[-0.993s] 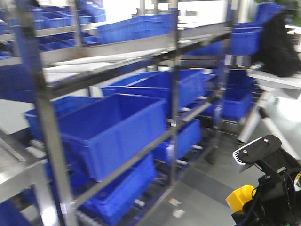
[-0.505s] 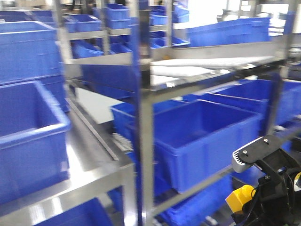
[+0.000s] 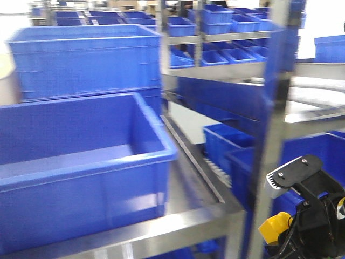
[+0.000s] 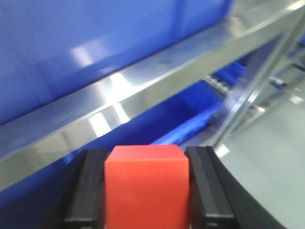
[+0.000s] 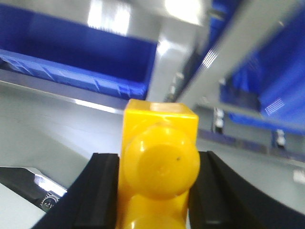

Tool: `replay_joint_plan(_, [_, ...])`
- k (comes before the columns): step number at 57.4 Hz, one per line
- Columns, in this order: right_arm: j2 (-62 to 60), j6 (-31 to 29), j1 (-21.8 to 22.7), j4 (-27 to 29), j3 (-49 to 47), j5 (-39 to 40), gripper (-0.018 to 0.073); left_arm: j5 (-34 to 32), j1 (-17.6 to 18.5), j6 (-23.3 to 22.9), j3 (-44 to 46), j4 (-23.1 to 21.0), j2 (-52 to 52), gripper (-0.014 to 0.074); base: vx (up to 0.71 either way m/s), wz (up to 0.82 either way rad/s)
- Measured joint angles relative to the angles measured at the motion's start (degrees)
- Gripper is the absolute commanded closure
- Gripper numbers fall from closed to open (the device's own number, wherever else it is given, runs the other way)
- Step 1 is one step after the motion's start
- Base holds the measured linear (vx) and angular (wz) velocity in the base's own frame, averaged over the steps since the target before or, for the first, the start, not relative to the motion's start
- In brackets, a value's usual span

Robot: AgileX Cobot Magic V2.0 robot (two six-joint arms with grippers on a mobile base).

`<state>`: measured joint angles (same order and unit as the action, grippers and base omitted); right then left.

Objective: Pick red and yellow blocks into blue bin
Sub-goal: 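Drive the base along the shelves up to the large blue bin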

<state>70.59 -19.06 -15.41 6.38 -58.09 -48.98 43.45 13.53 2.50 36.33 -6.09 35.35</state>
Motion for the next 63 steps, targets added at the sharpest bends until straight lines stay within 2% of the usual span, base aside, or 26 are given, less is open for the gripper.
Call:
replay_joint_plan(33, [0.0, 0.0, 0.0, 0.0, 0.0, 0.0, 0.0265, 0.0, 0.0, 0.0, 0.0, 0.0, 0.0, 0.0393, 0.09, 0.42])
replay_joint_plan(63, [0.0, 0.0, 0.0, 0.0, 0.0, 0.0, 0.0265, 0.0, 0.0, 0.0, 0.0, 0.0, 0.0, 0.0393, 0.02, 0.09])
